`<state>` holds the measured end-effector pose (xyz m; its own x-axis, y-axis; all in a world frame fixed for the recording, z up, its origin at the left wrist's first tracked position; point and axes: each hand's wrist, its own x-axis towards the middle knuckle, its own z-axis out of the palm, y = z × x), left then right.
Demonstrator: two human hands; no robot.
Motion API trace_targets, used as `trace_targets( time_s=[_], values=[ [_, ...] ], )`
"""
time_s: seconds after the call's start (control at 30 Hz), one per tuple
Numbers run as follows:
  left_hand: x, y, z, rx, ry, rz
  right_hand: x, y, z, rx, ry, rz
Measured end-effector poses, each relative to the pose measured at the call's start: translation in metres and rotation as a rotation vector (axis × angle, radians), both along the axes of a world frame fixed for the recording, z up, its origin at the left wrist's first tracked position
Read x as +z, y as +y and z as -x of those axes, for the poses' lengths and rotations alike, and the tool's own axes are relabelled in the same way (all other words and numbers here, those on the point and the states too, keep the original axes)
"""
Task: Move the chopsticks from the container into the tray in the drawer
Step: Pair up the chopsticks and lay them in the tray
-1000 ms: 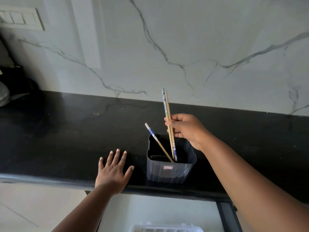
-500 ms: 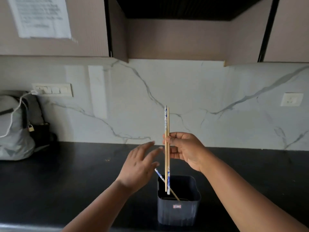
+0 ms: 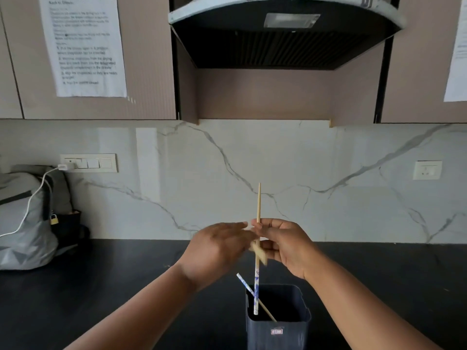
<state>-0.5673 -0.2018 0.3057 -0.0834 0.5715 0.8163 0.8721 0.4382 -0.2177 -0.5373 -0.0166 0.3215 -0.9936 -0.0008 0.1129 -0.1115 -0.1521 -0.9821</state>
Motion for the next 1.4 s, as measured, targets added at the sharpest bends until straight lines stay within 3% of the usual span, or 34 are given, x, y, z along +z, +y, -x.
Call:
trace_targets(
  time_s=[0.1, 0.13, 0.17, 0.43, 0.93, 1.2, 1.23, 1.37, 1.4],
  values=[
    [0.027, 0.009, -0.006, -0.001, -0.976, -0.452, -0.002, 0.0, -0.001, -0.038, 0.03, -0.037],
    [0.034, 0.01, -0.004, -0.052, -1.236, -0.551, -0.004, -0.001, -0.001, -0.034, 0.033, -0.049],
    [0.039, 0.011, -0.001, -0.078, -1.38, -0.579, -0.006, -0.002, -0.002, -0.021, 0.032, -0.062],
    [0.024, 0.02, 0.001, -0.037, -1.599, -0.452, -0.025, -0.008, -0.003, -0.007, 0.048, -0.151],
    [-0.024, 0.044, -0.008, 0.023, -1.772, -0.351, -0.068, 0.019, -0.002, -0.029, -0.093, -0.245],
    [-0.06, 0.047, -0.005, 0.097, -1.772, -0.219, -0.103, 0.024, 0.0, 0.048, -0.126, -0.344],
    [-0.069, 0.044, -0.004, 0.105, -1.67, -0.185, -0.107, 0.026, 0.0, 0.048, -0.133, -0.328],
    [-0.125, 0.013, 0.004, 0.187, -0.812, 0.01, -0.135, 0.035, -0.01, 0.123, -0.142, -0.473],
    [-0.143, 0.003, 0.006, 0.19, -0.682, 0.036, -0.146, 0.038, -0.015, 0.164, -0.166, -0.527]
  ],
)
